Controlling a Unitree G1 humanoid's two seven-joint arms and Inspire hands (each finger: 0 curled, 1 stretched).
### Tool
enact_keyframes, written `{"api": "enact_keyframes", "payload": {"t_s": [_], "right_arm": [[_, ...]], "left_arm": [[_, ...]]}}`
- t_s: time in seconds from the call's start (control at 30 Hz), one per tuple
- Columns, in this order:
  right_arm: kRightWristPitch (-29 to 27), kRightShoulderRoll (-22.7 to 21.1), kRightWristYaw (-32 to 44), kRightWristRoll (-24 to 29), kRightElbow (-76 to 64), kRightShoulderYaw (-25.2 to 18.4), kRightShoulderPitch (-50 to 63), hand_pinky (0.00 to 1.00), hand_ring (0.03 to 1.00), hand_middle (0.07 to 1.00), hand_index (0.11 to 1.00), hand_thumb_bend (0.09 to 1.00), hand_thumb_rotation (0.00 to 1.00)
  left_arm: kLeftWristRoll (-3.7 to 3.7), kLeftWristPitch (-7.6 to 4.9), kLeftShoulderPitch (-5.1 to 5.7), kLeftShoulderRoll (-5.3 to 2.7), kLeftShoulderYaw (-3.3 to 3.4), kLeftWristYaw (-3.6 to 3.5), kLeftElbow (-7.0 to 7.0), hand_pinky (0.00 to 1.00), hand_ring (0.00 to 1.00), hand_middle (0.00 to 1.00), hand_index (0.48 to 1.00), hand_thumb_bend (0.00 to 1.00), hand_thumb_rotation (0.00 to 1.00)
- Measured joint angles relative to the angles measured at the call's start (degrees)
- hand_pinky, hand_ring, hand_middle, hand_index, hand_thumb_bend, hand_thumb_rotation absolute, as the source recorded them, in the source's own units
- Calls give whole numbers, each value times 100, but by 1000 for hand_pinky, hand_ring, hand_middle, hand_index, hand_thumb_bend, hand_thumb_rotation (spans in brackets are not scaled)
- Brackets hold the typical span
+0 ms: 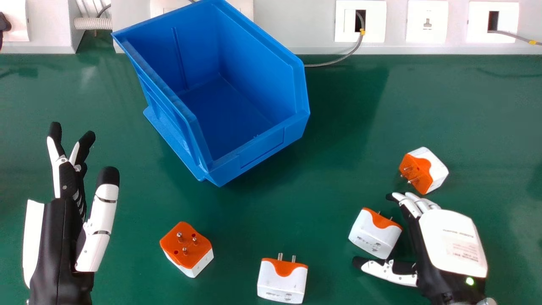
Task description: Pick all objects and put in blue box
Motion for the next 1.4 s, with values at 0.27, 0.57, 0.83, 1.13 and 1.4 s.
{"api": "enact_keyframes", "payload": {"t_s": [0.27,0.57,0.83,1.13,1.4], "right_arm": [[241,-28,41,-16,94,198,-285,590,668,694,682,576,214],[317,96,-120,54,339,404,-648,220,278,433,491,516,4],[907,112,243,-14,153,516,-799,86,149,257,482,493,139],[1021,136,555,219,-300,530,-685,229,367,571,497,488,156],[1171,91,854,247,-844,466,-435,124,192,287,478,490,153]], "left_arm": [[-5,-1,54,-33,-2,0,-71,995,974,955,944,418,850],[-49,21,127,-75,-2,-10,-178,982,969,951,935,437,838],[-97,119,252,-77,6,-40,-303,986,976,961,944,435,827],[-42,186,264,-92,-4,-20,-398,959,967,956,940,436,837],[-19,299,339,-170,-50,-20,-545,962,968,958,943,389,799]]}}
